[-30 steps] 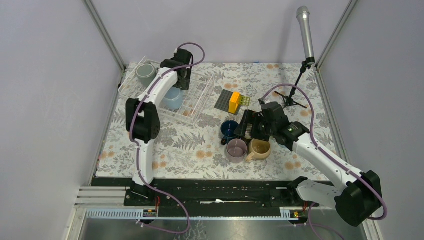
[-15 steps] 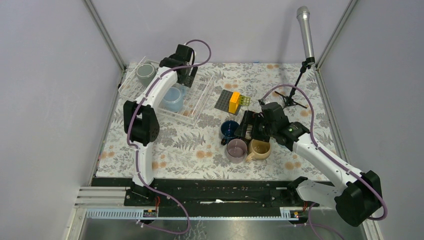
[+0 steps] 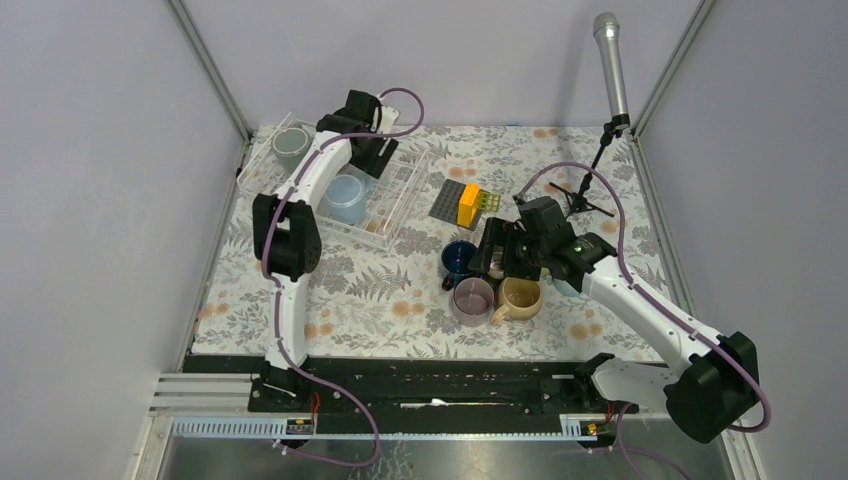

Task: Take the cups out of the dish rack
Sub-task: Unload the cup from the dish rack.

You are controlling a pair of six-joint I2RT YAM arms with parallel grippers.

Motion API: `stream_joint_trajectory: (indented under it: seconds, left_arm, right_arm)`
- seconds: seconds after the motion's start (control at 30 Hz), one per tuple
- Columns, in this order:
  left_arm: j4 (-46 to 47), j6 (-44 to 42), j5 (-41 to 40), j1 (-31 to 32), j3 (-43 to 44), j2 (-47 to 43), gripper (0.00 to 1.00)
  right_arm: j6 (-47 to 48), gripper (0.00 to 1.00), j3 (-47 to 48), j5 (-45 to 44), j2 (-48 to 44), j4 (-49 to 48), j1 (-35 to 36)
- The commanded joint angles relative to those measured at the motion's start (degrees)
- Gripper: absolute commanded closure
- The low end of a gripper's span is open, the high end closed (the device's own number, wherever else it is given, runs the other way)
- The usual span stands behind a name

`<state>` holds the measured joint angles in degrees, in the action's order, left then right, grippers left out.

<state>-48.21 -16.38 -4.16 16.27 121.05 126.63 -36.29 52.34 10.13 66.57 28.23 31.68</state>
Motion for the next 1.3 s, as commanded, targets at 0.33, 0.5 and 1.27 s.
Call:
stream_joint_trajectory:
  seconds: [0.33,0.5,1.27]
  left_arm:
    - [-2.46,-1.60,4.35,-0.47,-2.21,1.46,0.39]
    - [-2.12,-2.08,2.33,-0.38,-3.71,0.85,0.40]
    - [-0.93,-2.01,-0.54,0.50,-5.19,2.22,0.81]
  right_arm:
    - [0.42,0.00,3.21,-0.29,2.38,1.70,0.33]
    - [0.67,0.00,3.21,-0.08,2.52,1.67,0.32]
    - [0.87,0.00,1.12,-0.03,1.71,0.91,0.35]
